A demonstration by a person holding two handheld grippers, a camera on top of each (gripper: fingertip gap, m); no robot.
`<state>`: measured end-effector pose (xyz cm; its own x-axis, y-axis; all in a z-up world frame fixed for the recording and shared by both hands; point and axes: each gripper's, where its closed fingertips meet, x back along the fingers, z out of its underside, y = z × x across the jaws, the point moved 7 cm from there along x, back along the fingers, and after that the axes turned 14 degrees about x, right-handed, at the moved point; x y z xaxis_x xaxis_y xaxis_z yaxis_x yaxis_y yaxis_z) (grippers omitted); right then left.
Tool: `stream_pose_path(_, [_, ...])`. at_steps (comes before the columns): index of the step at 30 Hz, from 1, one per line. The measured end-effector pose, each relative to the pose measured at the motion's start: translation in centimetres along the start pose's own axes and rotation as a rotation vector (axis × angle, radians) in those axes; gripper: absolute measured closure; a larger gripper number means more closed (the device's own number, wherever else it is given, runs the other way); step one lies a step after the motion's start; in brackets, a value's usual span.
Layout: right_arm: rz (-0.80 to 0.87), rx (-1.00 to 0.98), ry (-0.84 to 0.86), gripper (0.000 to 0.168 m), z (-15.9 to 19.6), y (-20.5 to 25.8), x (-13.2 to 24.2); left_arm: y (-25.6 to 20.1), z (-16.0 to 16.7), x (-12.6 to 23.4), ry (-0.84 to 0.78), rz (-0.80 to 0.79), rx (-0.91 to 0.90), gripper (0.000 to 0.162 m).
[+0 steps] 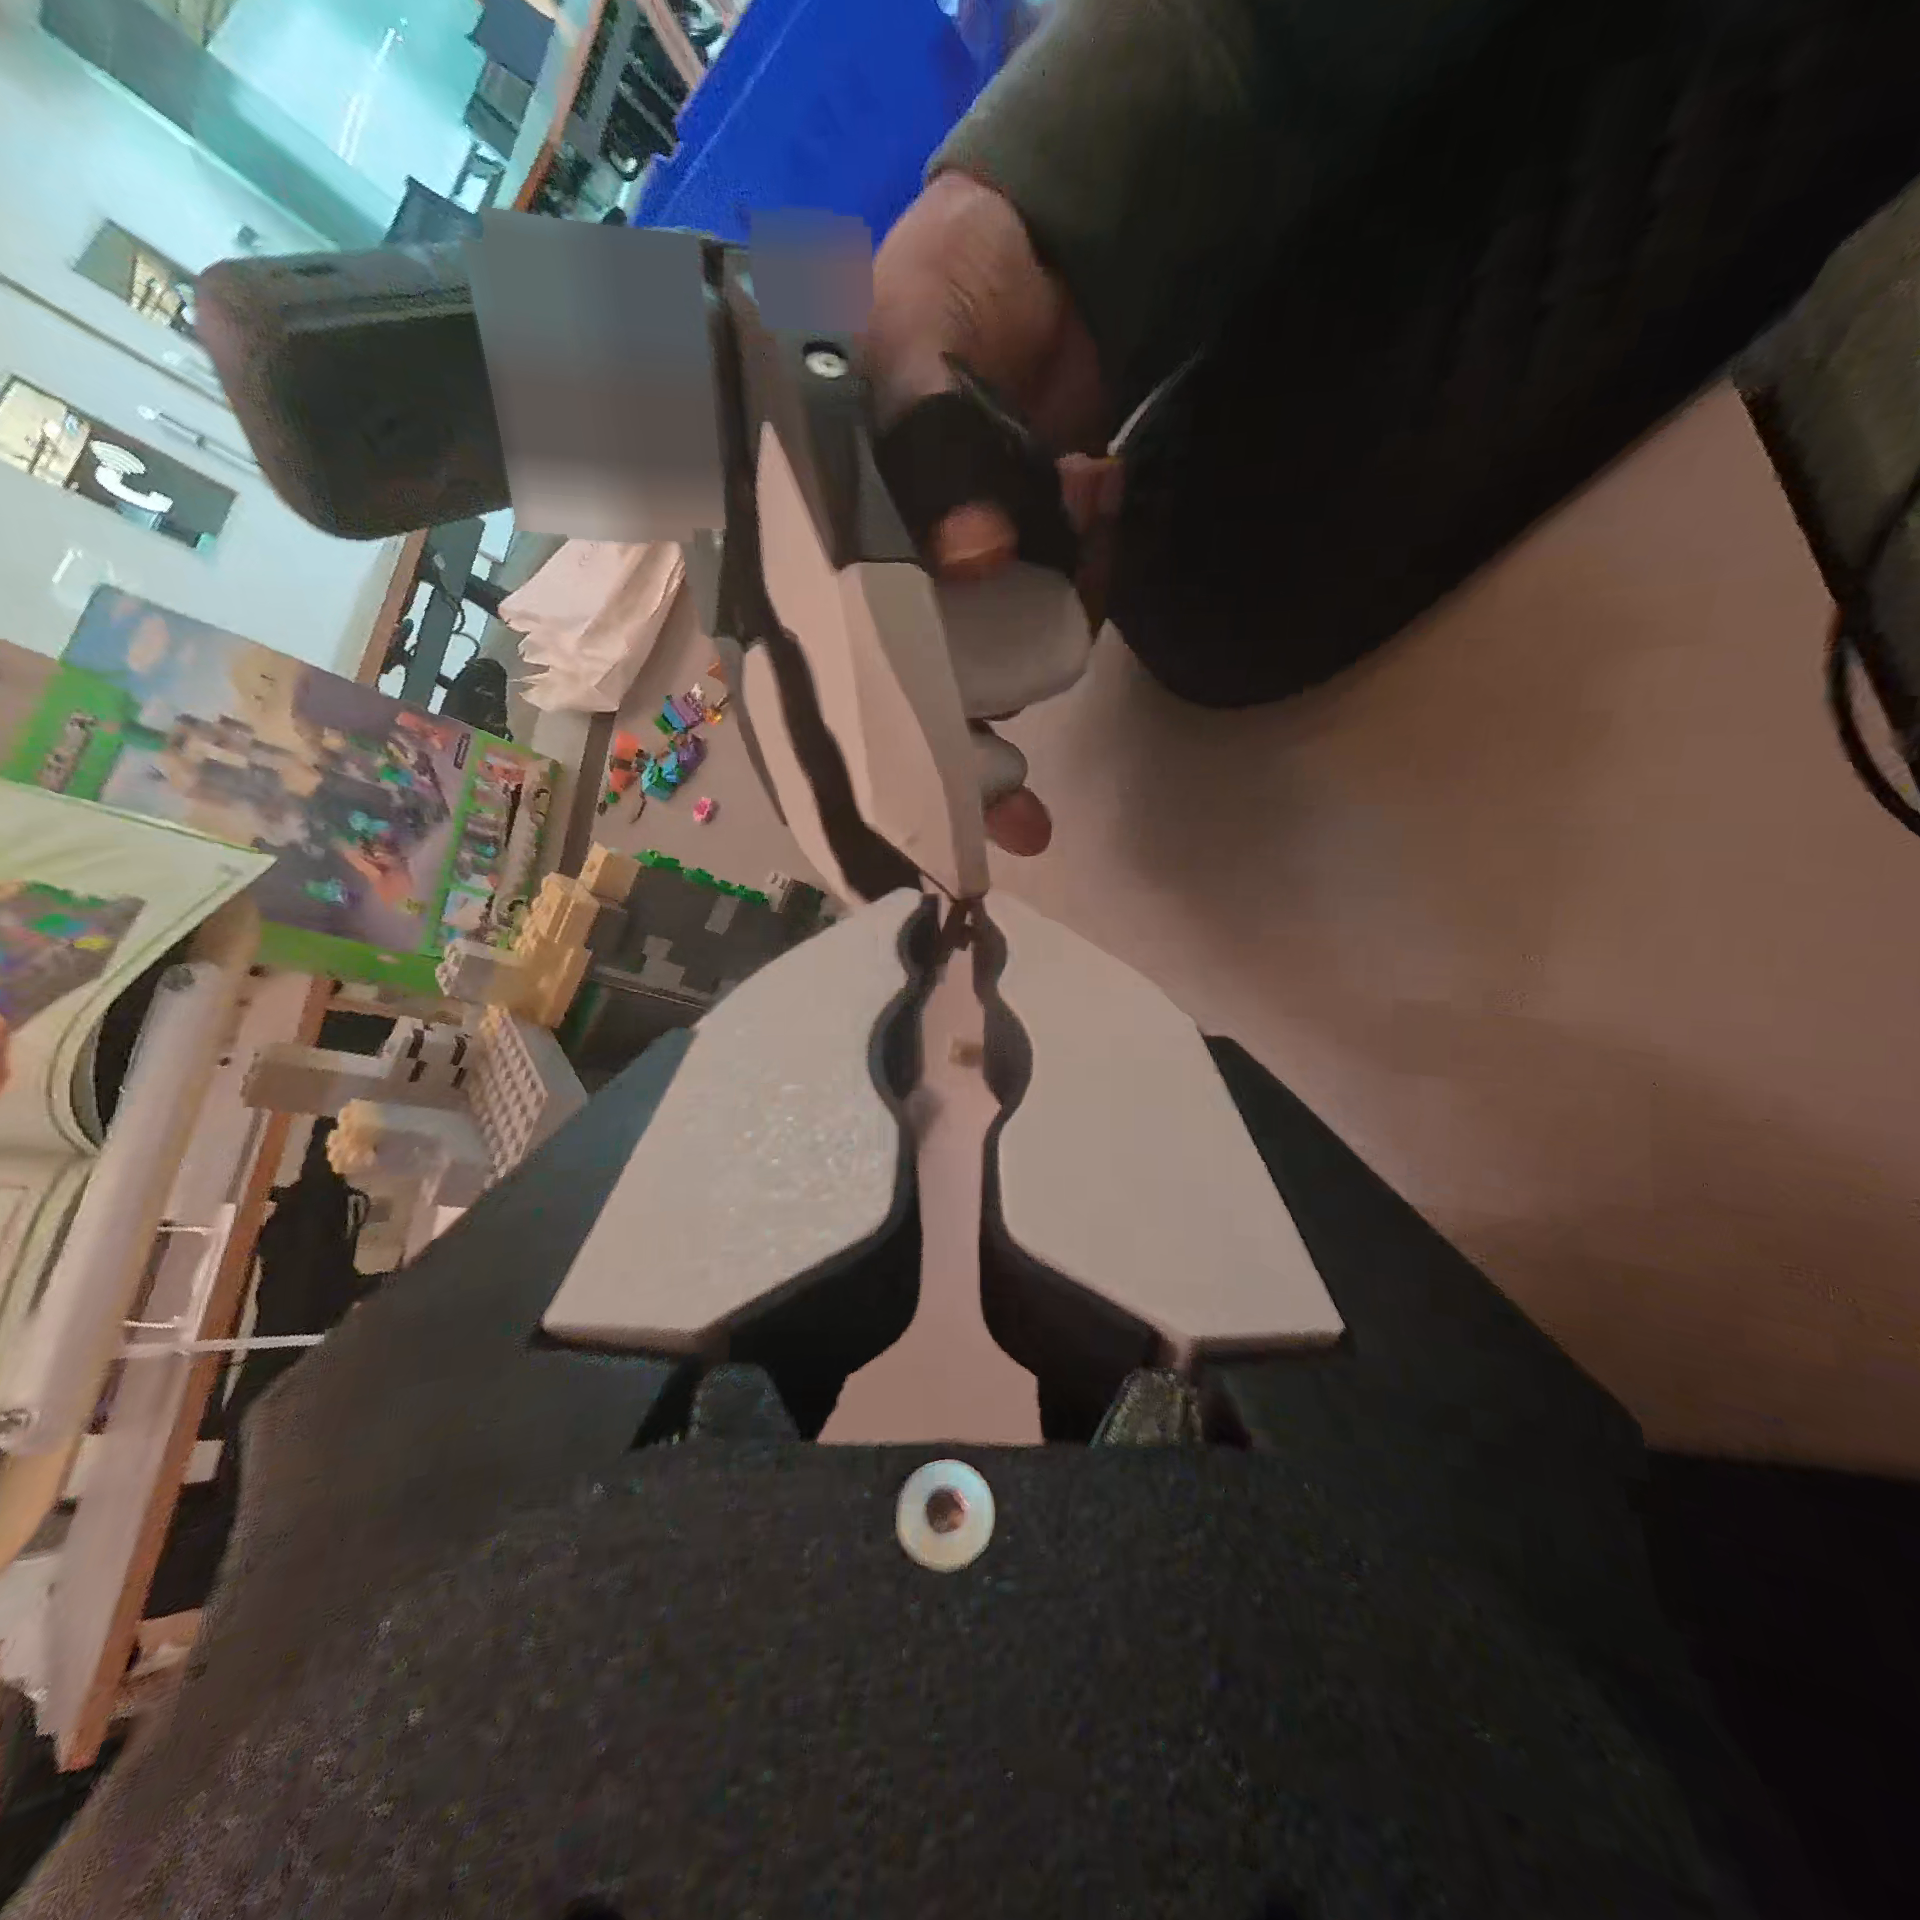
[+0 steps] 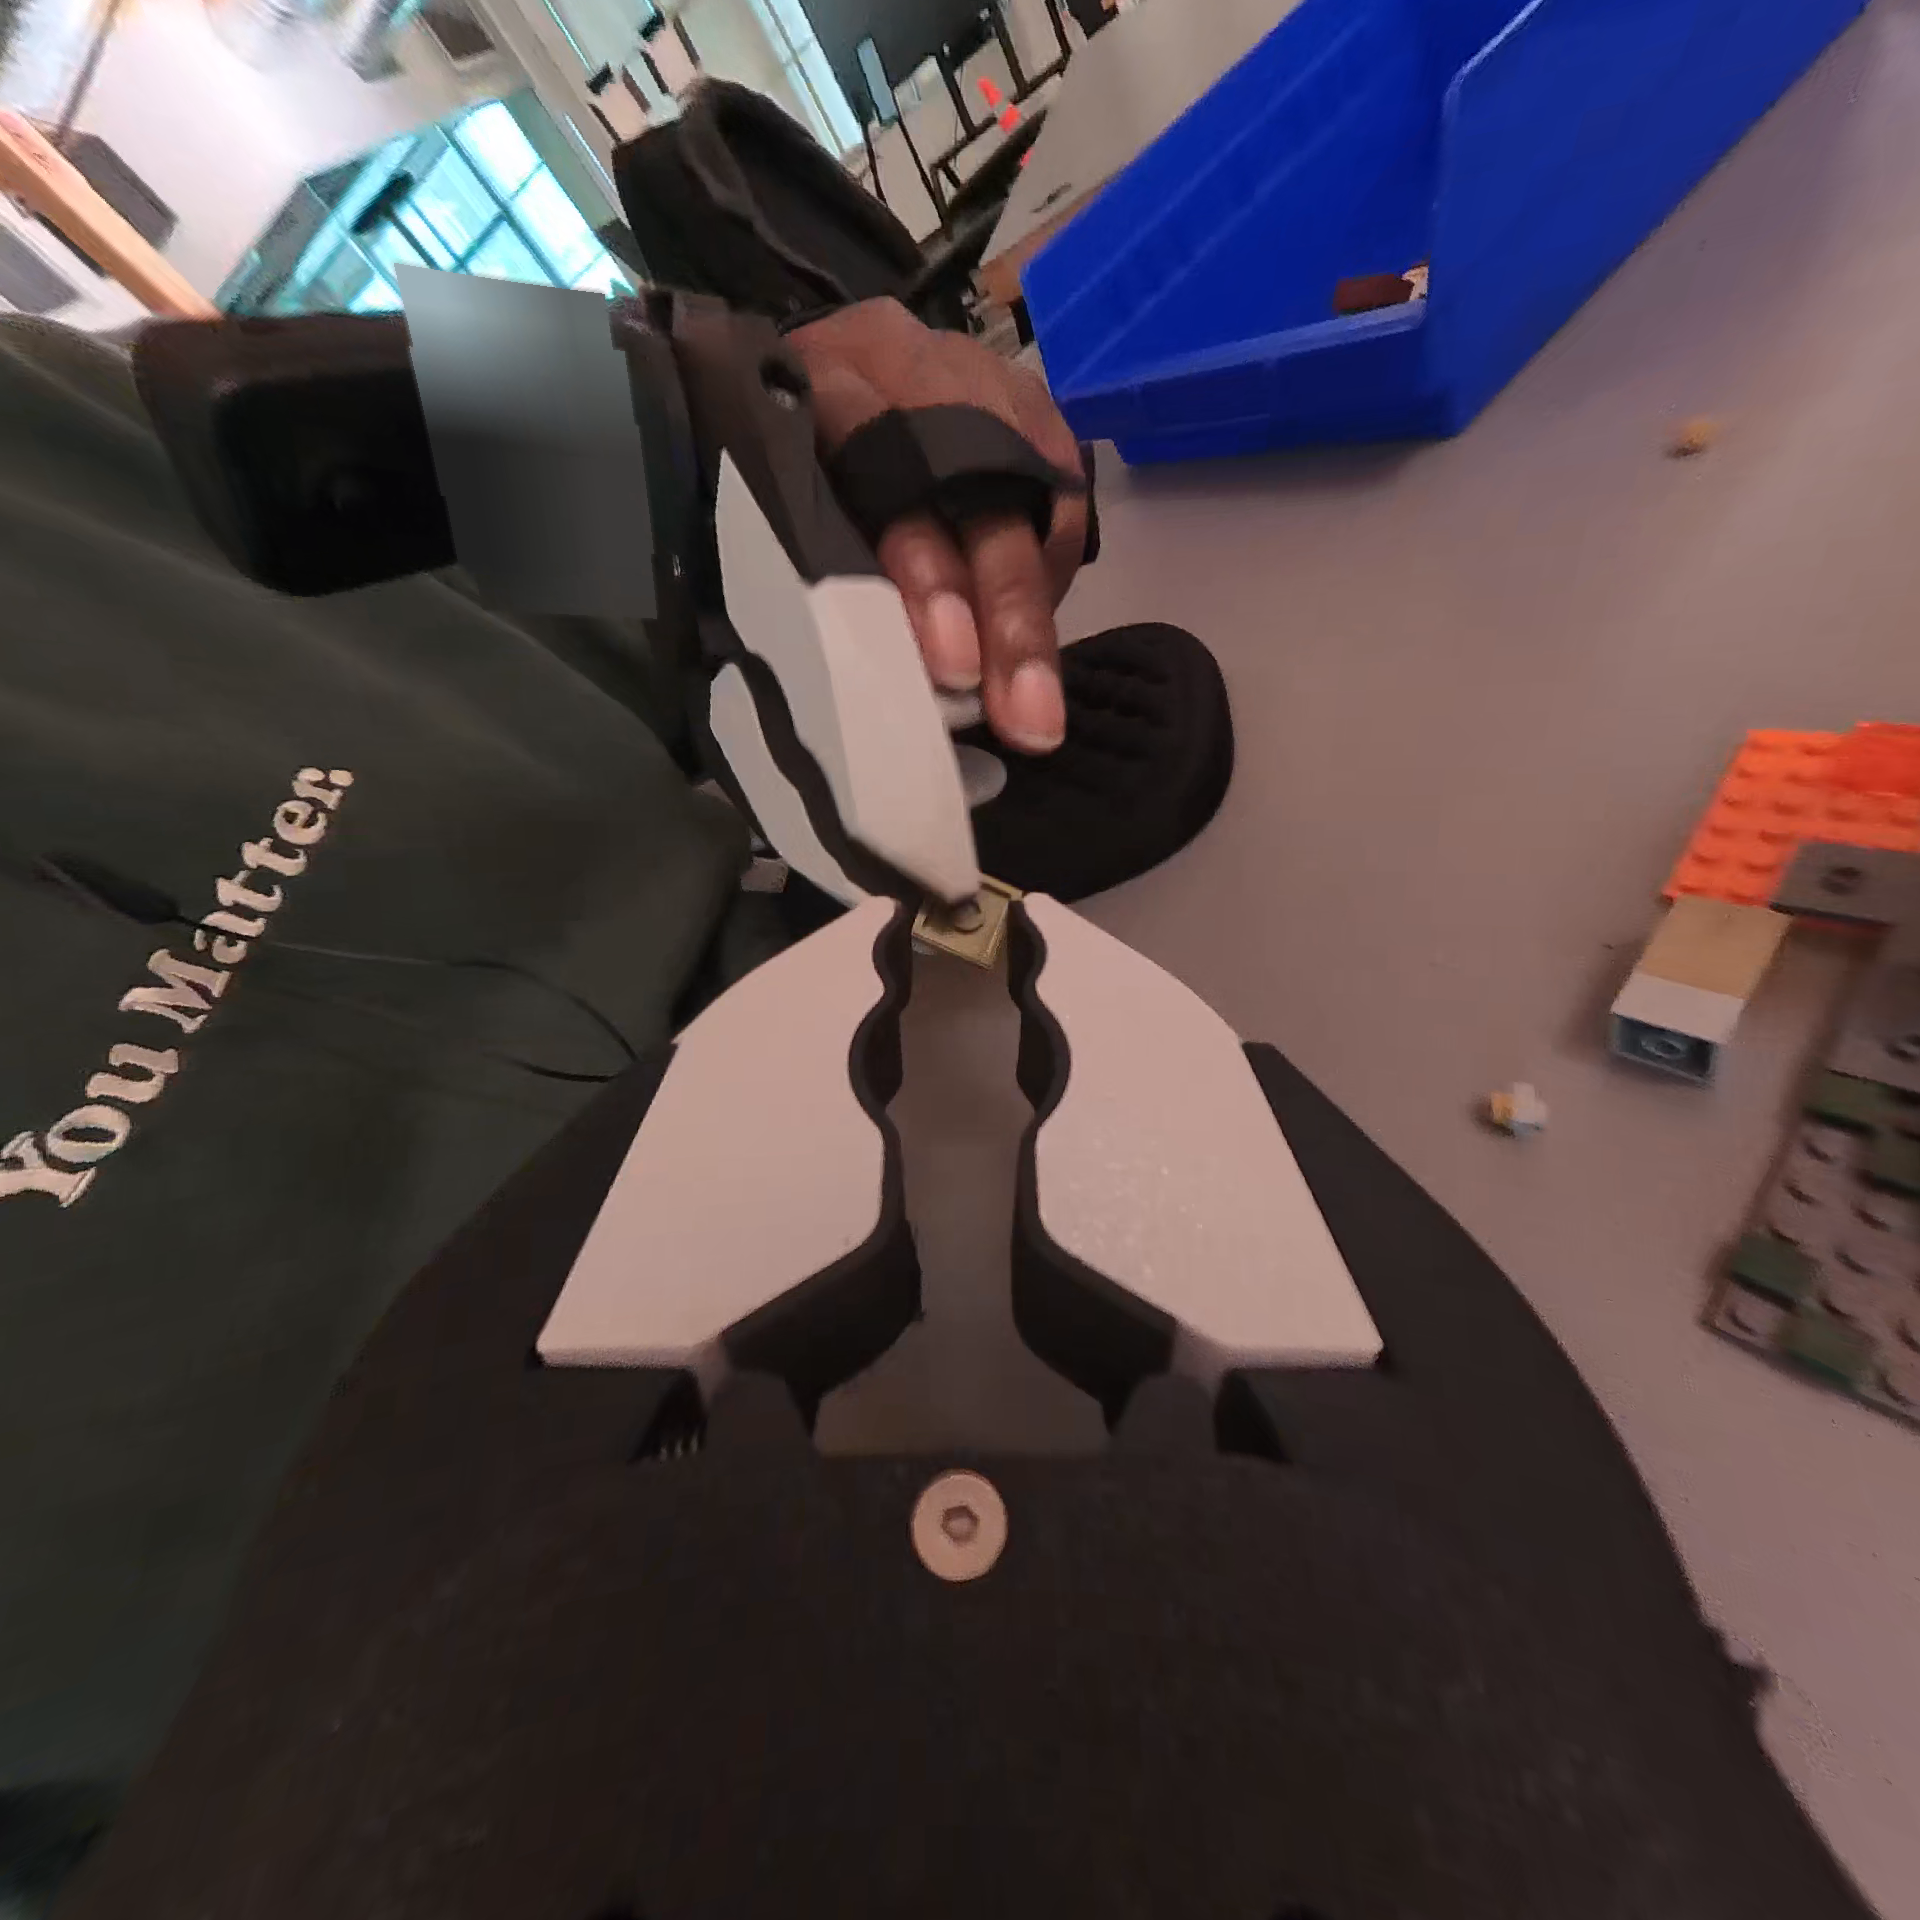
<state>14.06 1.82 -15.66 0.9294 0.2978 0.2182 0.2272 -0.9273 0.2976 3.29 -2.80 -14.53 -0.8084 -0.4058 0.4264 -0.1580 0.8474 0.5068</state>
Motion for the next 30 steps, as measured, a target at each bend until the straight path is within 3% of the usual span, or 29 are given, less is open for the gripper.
stream_pose_path(4, [0.055, 0.005, 0.0, 0.149, 0.2, -0.6, 0.7, 0.5, 0.6, 1.5, 0.074, -0.034, 0.0, 0.159])
stream_pose_path(7, [0.159, 0.023, 0.012, 0.146, 0.7, -1.3, 1.9, 3.5, 2.4, 5.3, 0.188, -0.166, 0.07, 0.159])
stream_pose_path(11, [0.256, 0.06, 0.044, 0.146, 1.4, -2.1, 2.8, 9.3, 7.2, 13.5, 0.456, -0.428, 0.224, 0.159])
stream_pose_path(13, [0.254, 0.043, 0.034, 0.146, 1.3, -2.3, 2.8, 10.9, 10.1, 16.8, 0.589, -0.466, 0.361, 0.159])
stream_pose_path(16, [0.279, 0.058, 0.049, 0.146, 1.3, -2.4, 2.9, 11.9, 14.0, 19.4, 0.734, -0.518, 0.463, 0.159])
stream_pose_path(17, [0.29, 0.062, 0.057, 0.146, 1.4, -2.5, 2.9, 12.2, 14.9, 19.7, 0.765, -0.545, 0.497, 0.151])
stream_pose_path(19, [0.316, 0.07, 0.075, 0.146, 1.6, -2.6, 3.0, 12.2, 15.5, 19.6, 0.76, -0.565, 0.558, 0.134])
stream_pose_path(21, [0.344, 0.08, 0.101, 0.146, 2.0, -2.8, 3.1, 12.1, 14.6, 18.7, 0.666, -0.571, 0.586, 0.129])
stream_pose_path(26, [0.366, 0.082, 0.146, 0.146, 2.5, -3.2, 2.8, 10.0, 11.6, 14.1, 0.513, -0.455, 0.575, 0.132])
stream_pose_path(30, [0.378, 0.088, 0.174, 0.146, 2.7, -3.4, 2.7, 6.4, 8.5, 7.5, 0.374, -0.207, 0.545, 0.14])
